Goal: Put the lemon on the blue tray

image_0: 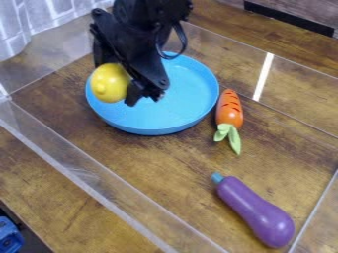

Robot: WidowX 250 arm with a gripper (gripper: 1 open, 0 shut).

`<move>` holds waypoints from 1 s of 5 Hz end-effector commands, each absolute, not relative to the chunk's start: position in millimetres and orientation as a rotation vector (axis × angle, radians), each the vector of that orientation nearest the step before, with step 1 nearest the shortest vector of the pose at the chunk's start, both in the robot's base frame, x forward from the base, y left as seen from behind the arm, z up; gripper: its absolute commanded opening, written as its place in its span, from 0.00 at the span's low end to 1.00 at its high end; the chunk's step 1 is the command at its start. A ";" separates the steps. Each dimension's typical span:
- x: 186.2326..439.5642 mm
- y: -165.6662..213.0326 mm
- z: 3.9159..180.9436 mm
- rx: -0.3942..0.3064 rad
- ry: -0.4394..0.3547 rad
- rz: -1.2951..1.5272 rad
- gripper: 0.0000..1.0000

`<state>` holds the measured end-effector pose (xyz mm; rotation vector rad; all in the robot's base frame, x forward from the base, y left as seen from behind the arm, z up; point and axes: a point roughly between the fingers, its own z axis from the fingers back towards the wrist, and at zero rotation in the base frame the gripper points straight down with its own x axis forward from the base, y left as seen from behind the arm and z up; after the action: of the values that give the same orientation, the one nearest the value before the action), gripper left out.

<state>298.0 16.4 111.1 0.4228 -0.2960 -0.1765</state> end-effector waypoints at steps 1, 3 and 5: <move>303.7 33.8 130.9 0.426 -0.381 -0.142 0.00; 317.5 50.2 133.8 0.425 -0.435 -0.124 0.00; 326.9 61.8 126.9 0.418 -0.481 -0.136 0.00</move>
<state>323.4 53.4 116.2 0.4053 -0.4424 -0.1566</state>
